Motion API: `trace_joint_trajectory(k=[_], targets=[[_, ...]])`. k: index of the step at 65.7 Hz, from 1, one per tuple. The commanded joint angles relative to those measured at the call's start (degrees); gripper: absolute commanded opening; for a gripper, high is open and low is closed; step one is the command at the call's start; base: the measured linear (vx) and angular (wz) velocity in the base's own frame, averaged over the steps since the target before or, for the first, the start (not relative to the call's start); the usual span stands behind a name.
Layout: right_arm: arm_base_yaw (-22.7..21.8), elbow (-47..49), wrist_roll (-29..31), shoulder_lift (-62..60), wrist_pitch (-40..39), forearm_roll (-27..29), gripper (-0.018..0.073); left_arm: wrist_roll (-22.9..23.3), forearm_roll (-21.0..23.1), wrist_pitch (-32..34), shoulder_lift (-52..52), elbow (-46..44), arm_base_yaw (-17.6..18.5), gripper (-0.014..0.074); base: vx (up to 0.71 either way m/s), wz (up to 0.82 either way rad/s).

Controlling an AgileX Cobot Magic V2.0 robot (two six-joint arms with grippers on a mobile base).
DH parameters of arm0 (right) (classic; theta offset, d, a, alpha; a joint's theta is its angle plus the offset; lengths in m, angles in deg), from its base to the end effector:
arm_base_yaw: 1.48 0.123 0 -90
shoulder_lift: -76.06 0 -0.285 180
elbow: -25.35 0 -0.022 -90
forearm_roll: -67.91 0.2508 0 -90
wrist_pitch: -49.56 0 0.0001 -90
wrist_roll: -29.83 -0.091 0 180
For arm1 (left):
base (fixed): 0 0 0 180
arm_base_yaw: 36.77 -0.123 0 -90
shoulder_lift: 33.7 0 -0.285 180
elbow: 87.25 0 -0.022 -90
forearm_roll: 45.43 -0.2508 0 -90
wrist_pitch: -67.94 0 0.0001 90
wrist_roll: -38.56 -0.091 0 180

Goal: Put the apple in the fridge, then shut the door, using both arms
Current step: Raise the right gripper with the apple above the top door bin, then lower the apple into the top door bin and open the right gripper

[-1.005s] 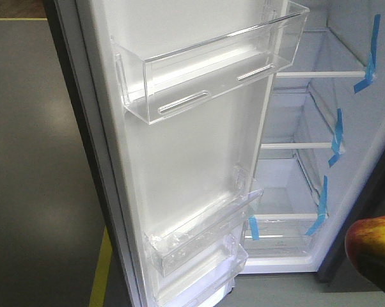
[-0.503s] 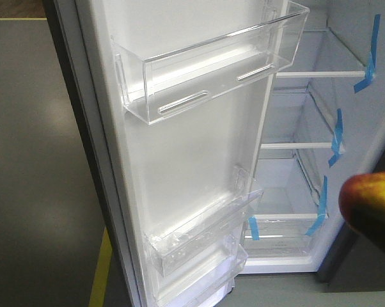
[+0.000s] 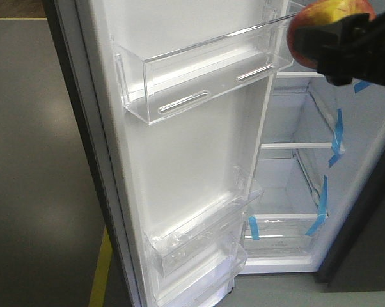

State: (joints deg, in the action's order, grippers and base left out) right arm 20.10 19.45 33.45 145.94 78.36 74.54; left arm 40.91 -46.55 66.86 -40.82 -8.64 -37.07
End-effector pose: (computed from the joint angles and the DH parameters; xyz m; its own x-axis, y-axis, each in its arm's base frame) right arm 0.2098 0.0884 0.4508 -0.2474 -0.0567 -0.9673 -0.4081 0.9115 0.0509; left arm 0.0565 0.0003 0.2039 0.0558 -0.0212 -0.9982 -0.0044 0.9998 -0.0215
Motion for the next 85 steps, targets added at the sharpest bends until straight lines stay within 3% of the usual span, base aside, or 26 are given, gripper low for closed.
trace_joint_trajectory(k=[1, 39, 69, 85], targets=[[0.1, 7.2, 0.9, 3.6, -2.0, 0.2, 0.0134, 0.5, 0.0, 4.0, 0.9, 1.6, 0.3, -0.0006, 0.00, 0.00], [0.1, 30.8, 4.0, 21.8, 5.2, 0.3, 0.0134, 0.5, 0.0, 4.0, 0.9, 1.6, 0.3, -0.0006, 0.00, 0.00], [0.1, 32.7, 5.6, 27.0, 4.8, 1.2, 0.0155, 0.5, 0.0, 4.0, 0.9, 1.6, 0.3, -0.0006, 0.00, 0.00], [0.1, 32.7, 5.6, 27.6, 5.2, 1.2, 0.0298, 0.5, 0.0, 4.0, 0.9, 1.6, 0.3, -0.0006, 0.00, 0.00]])
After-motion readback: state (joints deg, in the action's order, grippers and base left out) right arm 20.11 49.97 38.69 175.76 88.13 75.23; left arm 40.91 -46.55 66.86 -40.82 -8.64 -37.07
